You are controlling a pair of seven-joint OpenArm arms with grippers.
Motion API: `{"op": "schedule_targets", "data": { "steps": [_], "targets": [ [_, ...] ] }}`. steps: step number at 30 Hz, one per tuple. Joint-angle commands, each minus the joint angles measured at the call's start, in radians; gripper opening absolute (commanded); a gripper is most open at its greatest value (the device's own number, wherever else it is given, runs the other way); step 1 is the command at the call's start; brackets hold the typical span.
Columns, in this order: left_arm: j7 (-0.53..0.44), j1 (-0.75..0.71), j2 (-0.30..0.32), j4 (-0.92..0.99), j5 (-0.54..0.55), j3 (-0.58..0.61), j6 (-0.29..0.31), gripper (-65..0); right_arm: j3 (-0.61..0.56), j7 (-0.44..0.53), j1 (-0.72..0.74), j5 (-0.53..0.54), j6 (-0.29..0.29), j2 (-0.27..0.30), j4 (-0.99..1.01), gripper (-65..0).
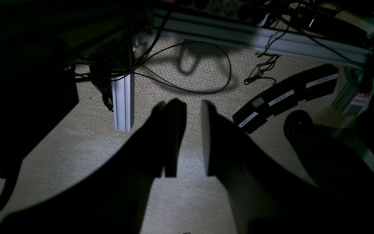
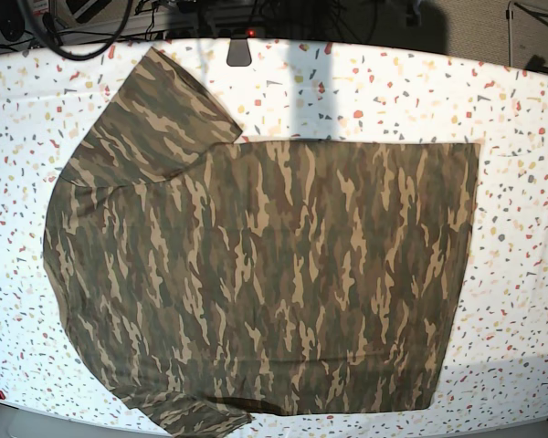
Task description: Fold the T-shirt properly
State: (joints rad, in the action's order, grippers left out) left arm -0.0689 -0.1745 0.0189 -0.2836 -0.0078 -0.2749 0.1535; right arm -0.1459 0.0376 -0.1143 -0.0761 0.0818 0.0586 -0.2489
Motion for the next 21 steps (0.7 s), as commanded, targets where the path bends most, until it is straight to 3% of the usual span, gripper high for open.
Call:
{"op": "schedule_targets", "data": {
  "steps": [1, 10, 15, 21],
  "targets": [
    [-0.008, -0.008, 0.001, -0.004, -0.003, 0.001, 0.003, -42.2, 0.002, 0.007, -0.002, 0.004, -0.007, 0.003, -0.004, -51.3],
    [-0.008, -0.008, 0.001, -0.004, -0.004, 0.001, 0.003, -42.2, 0.002, 0.006, -0.003, 0.002, -0.007, 0.003, -0.004, -51.3],
    [-0.008, -0.008, 0.001, -0.004, -0.004, 0.001, 0.004, -42.2, 0.002, -0.004, -0.003, -0.077, -0.007, 0.003, -0.004, -51.3],
    [-0.008, -0.011, 0.001, -0.004, -0.003, 0.001, 0.003, -42.2, 0.002, 0.016, -0.024, -0.081, -0.004, 0.019, -0.004, -51.3]
  ]
}}
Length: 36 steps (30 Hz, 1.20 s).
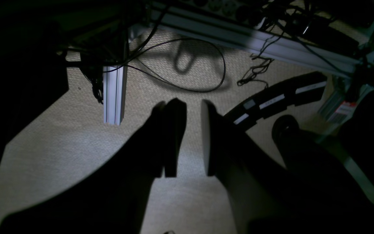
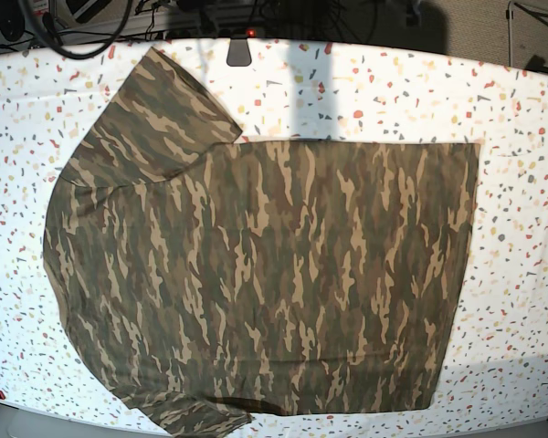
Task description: Fold the T-shirt properly
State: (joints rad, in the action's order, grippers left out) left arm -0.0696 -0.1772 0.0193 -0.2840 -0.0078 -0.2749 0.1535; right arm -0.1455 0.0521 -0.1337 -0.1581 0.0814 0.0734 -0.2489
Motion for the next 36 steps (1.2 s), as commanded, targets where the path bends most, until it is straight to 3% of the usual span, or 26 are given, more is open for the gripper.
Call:
{"op": "schedule_targets", "data": {
  "steps": [1, 6, 11, 18, 23, 26, 36],
  "targets": [
    [-0.007, -0.011, 0.0, -0.004, -0.003, 0.001, 0.004, -42.2, 0.001, 0.011, -0.012, 0.001, 0.0, 0.01, -0.004, -51.3],
    [-0.008, -0.036, -0.002, -0.016, -0.031, 0.001, 0.004, -42.3, 0.001, 0.092, -0.068, 0.002, 0.043, 0.051, -0.042, -51.3],
    [-0.007, -0.13, -0.019, -0.147, -0.071, 0.001, 0.003, -42.3, 0.001, 0.097, -0.166, 0.011, 0.073, 0.1, -0.177, -51.3],
    [-0.006, -0.339, -0.028, -0.461, -0.071, 0.001, 0.005, -42.2, 0.001, 0.093, -0.353, 0.097, 0.129, 0.171, -0.466, -51.3],
    [0.0, -0.501, -0.027, -0.725, -0.071, 0.001, 0.101, -42.3, 0.001, 0.076, -0.521, 0.157, 0.163, 0.224, -0.718, -51.3],
    [0.034, -0.593, -0.027, -0.898, -0.071, 0.001, 0.109, -42.2, 0.001, 0.051, -0.626, 0.211, 0.195, 0.26, -0.881, -51.3],
    [0.087, -0.833, -0.026, -1.41, -0.072, 0.001, 0.11, -42.3, 0.002, -0.053, -0.93, 0.248, 0.17, 0.406, -1.372, -51.3]
  ]
}}
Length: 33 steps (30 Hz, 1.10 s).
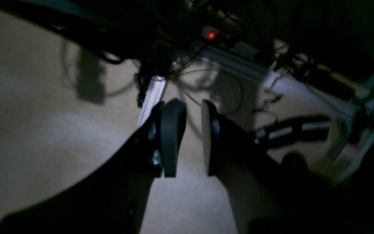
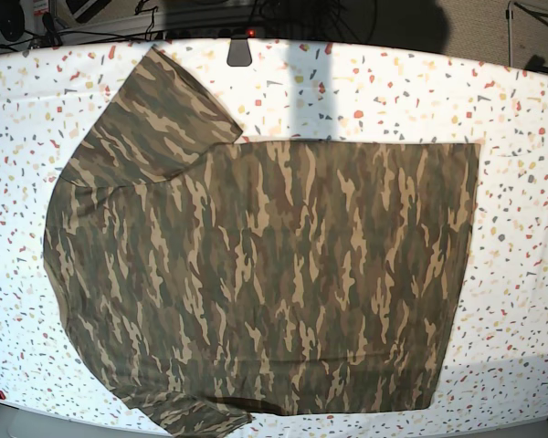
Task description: Fold the T-shirt properly
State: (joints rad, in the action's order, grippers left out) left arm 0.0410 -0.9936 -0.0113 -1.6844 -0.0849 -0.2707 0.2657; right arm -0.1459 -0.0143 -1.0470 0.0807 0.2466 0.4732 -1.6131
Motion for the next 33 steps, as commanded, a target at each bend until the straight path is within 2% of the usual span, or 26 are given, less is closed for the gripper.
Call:
{"op": "schedule_targets", "data": {
  "steps": [1, 6, 9, 12, 16, 19, 22, 25, 28, 33],
  "targets": [
    [-0.011, -0.029, 0.006, -0.051, -0.006, -0.003, -0.002, -42.3, 0.003, 0.013, -0.042, 0.009, -0.005, 0.027, -0.051, -51.3],
    [0.004, -0.054, 0.014, -0.208, -0.151, -0.003, 0.0, -42.3, 0.03, -0.028, -0.129, 0.002, -0.081, 0.139, -0.241, -51.3],
    [0.041, -0.044, 0.015, -0.277, -0.222, -0.003, 0.003, -42.2, 0.082, -0.098, -0.136, 0.002, -0.084, 0.179, -0.32, -51.3],
    [0.064, -0.03, 0.034, -0.342, -0.294, -0.003, 0.058, -42.2, 0.154, -0.122, -0.134, 0.002, -0.083, 0.195, -0.386, -51.3],
    [0.056, 0.007, 0.13, -0.401, -0.309, -0.003, 0.13, -42.2, 0.259, -0.161, -0.13, -0.016, -0.068, 0.21, -0.457, -51.3],
    [0.059, 0.073, 0.233, -0.405, -0.309, -0.003, 0.132, -42.2, 0.31, -0.232, -0.124, -0.076, -0.053, 0.242, -0.476, -51.3],
    [0.063, 0.135, 0.333, -0.405, -0.319, -0.003, 0.142, -42.2, 0.342, -0.293, -0.117, -0.078, -0.053, 0.261, -0.475, -51.3],
    [0.036, 0.199, 0.416, -0.396, -0.418, -0.002, 0.244, -42.2, 0.369, -0.308, -0.117, -0.077, -0.053, 0.261, -0.475, -51.3],
    [0.026, 0.231, 0.474, -0.377, -0.421, -0.003, 0.25, -42.2, 0.385, -0.306, -0.117, -0.077, -0.061, 0.261, -0.475, -51.3],
    [0.001, 0.273, 0.526, -0.359, -0.419, -0.002, 0.249, -42.2, 0.385, -0.3, -0.117, -0.077, -0.076, 0.261, -0.475, -51.3]
  ]
}}
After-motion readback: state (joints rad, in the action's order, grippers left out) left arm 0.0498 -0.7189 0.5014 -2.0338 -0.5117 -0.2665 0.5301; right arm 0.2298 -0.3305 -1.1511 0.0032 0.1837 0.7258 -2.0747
